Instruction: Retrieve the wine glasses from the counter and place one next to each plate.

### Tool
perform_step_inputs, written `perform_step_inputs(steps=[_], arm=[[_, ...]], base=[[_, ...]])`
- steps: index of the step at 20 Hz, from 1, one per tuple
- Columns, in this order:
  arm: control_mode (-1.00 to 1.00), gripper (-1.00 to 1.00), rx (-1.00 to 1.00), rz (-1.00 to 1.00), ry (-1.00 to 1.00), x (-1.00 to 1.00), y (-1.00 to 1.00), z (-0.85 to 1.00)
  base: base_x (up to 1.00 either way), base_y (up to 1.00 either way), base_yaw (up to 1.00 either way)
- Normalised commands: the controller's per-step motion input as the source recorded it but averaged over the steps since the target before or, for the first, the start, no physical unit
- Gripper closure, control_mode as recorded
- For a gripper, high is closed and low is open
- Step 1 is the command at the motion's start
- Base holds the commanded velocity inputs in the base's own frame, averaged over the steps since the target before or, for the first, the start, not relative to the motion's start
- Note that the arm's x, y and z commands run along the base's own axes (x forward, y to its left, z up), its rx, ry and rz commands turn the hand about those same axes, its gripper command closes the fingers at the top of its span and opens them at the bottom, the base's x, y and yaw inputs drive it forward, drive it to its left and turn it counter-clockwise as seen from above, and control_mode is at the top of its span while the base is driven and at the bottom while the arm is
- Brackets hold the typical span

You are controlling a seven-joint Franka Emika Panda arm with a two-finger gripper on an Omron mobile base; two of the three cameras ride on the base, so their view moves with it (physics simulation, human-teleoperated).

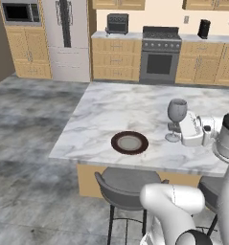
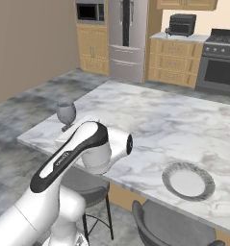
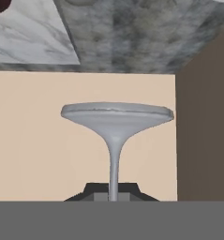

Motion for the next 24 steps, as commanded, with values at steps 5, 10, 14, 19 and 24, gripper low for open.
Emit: perform_step_inputs(steps=[5,10,14,19,24], arm=[[-1.00,1.00,0.00,0.03,0.00,0.42,-0.21,-0.13],[-1.00,1.00,0.00,0.09,-0.02,0.23,-0.37,-0.21],[-1.00,1.00,0.00,0.11,-0.05,0.19,-0.34,-0.22],[-1.00,1.00,0.00,0.08,-0.01,0.28,-0.19,-0.24],[-1.00,1.00,0.00,0.02,0.00,0.39,-0.07,-0.18]], base=[[0.00,0.00,0.00],[0.00,0.00,0.00],[0.00,0.00,0.00],[0.00,0.00,0.00],[0.00,0.00,0.00]])
